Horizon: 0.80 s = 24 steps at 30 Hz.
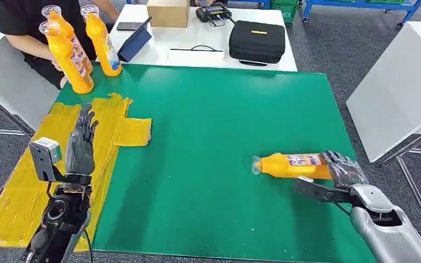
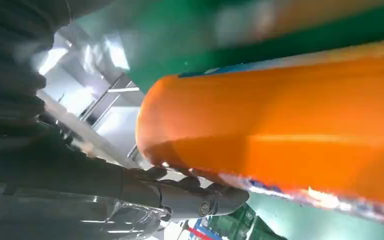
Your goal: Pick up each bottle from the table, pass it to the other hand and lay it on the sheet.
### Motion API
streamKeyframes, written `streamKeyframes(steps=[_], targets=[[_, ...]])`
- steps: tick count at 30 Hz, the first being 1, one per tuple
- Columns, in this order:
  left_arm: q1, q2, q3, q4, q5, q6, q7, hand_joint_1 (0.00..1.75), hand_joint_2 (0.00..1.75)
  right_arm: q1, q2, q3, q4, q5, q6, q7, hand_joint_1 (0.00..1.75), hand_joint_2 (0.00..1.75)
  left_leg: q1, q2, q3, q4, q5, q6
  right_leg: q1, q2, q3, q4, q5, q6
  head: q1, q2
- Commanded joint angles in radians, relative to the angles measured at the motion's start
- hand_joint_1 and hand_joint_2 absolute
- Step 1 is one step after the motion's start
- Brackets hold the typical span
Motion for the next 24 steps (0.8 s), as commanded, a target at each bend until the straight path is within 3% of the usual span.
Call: streamKeyframes(steps=[1,6,7,8,24], targets=[[-0.043,0.013,-0.043,0.078,0.017,-0.003,-0.009,0.0,0.0,-0.085,0.058,0.123,0.248,0.014,0.007,-0.044,0.0,1.75,0.002,0.0,0.005,-0.001,0.0,-0.002,0.002,-0.001,0.005,-0.002,0.0,-0.002,0.0,0.0],[-0.045,0.027,-0.061,0.089,0.035,-0.007,-0.017,0.0,0.0,-0.109,0.064,0.178,0.316,0.017,0.027,-0.06,0.0,1.75,0.002,0.0,0.008,-0.002,-0.001,-0.003,0.002,-0.002,0.008,-0.003,0.0,-0.003,0.0,0.0],[-0.049,0.027,-0.062,0.094,0.038,-0.006,-0.019,0.0,0.0,-0.112,0.061,0.183,0.325,0.008,0.031,-0.068,0.51,1.75,0.002,0.0,0.009,-0.002,-0.001,-0.003,0.002,-0.002,0.009,-0.003,0.0,-0.004,0.0,0.0],[-0.047,0.028,-0.064,0.094,0.043,-0.005,-0.021,0.0,0.0,-0.111,0.055,0.193,0.33,0.003,0.034,-0.079,1.75,1.75,0.002,0.0,0.01,-0.002,-0.001,-0.004,0.003,-0.002,0.01,-0.002,0.0,-0.004,0.0,0.0],[-0.058,0.04,-0.075,0.127,0.073,-0.006,-0.044,0.0,0.0,-0.137,0.033,0.245,0.389,-0.051,0.04,-0.122,1.75,1.75,0.002,-0.003,0.016,-0.002,0.001,-0.003,0.003,-0.003,0.015,-0.004,0.0,-0.003,0.0,0.0]])
